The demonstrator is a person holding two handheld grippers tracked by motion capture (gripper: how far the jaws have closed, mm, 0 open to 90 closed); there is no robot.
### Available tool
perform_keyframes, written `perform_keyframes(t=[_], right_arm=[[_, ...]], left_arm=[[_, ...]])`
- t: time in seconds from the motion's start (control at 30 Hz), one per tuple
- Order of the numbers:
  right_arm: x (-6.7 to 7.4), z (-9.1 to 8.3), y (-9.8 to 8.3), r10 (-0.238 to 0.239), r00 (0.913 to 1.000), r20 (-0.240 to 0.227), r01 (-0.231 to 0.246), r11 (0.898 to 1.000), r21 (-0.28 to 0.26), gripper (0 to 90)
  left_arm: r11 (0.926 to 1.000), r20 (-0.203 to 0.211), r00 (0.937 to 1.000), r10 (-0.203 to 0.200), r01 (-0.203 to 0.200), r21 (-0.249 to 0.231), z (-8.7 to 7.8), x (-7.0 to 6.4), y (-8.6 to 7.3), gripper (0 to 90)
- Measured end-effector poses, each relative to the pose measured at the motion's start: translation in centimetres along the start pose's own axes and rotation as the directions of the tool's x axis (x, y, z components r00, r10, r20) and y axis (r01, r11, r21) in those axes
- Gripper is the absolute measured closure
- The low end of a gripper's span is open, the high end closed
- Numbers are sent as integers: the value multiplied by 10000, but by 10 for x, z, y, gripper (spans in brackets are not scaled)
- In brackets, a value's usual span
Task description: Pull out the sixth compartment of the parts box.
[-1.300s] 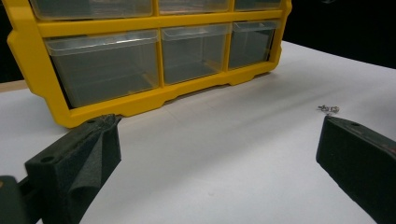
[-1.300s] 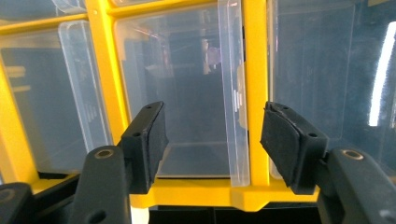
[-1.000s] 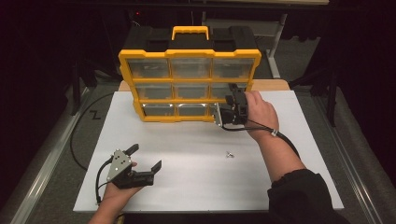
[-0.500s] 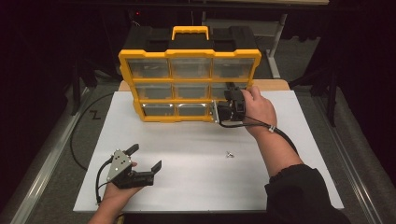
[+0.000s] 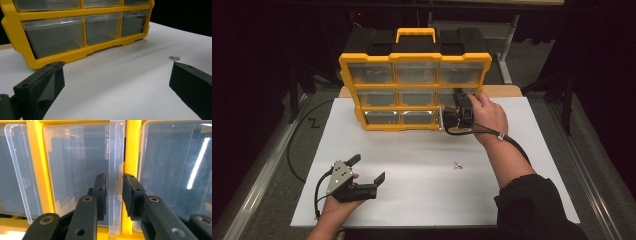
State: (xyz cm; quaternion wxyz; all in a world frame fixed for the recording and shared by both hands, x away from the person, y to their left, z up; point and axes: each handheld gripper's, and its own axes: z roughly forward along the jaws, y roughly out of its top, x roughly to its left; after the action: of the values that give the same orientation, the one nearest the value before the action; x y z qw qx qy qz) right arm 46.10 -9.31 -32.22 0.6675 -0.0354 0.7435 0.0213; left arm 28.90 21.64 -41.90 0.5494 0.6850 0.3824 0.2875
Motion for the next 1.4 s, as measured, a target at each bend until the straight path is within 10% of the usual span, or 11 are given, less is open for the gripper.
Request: perform_keyframes(t=[0.83,1.4], right_arm=[[9,2,9,-85,9976,689,32,9971,760,794],[3,-3,8,35,9998,197,-47,9980,628,800]], left_arm=[[10000,-43,10000,-35,35,-67,-2,0,1,6],[9999,-72,10000,-69,69,-75,-2,1,0,6]])
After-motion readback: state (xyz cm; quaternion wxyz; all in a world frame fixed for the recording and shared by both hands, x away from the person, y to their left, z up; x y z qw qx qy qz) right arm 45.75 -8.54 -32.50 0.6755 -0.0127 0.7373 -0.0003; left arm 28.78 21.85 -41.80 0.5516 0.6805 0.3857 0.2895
